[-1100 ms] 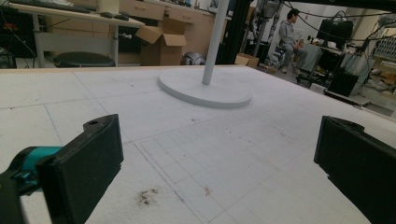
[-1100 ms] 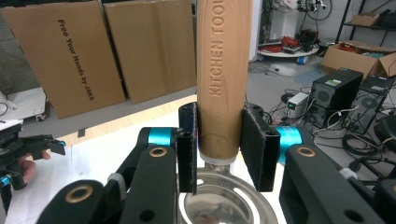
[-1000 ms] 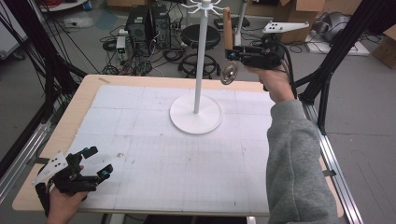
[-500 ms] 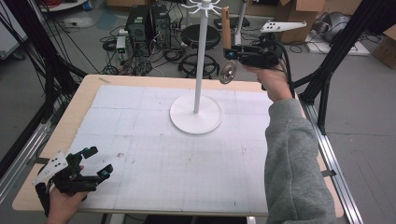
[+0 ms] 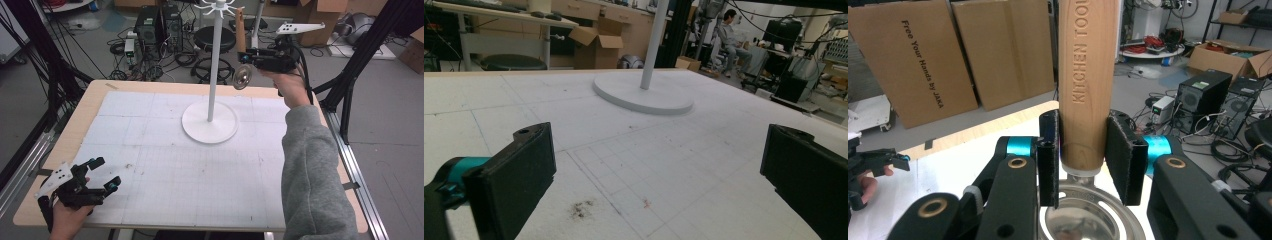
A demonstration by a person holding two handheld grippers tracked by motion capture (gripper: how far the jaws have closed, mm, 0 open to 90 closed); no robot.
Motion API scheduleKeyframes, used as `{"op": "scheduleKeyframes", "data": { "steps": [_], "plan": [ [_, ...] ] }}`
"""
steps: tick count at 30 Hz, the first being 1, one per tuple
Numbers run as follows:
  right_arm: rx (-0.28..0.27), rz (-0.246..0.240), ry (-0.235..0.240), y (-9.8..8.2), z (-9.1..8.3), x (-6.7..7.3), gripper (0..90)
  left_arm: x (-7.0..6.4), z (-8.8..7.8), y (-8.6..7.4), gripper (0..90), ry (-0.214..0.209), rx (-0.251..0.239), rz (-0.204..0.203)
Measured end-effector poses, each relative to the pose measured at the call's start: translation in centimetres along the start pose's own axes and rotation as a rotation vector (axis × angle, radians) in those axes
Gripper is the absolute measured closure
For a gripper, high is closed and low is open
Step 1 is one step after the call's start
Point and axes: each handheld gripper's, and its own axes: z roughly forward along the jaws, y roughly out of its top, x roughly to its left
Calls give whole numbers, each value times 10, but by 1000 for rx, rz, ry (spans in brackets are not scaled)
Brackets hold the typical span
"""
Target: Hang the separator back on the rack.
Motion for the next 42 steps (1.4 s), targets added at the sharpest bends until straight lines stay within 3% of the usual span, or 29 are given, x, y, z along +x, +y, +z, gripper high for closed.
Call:
{"op": "scheduleKeyframes", "data": {
  "steps": [42],
  "plan": [
    [12, 25, -29, 1, 16, 1, 693, 0, 0, -1, 17, -3, 7, -2]
  ]
}}
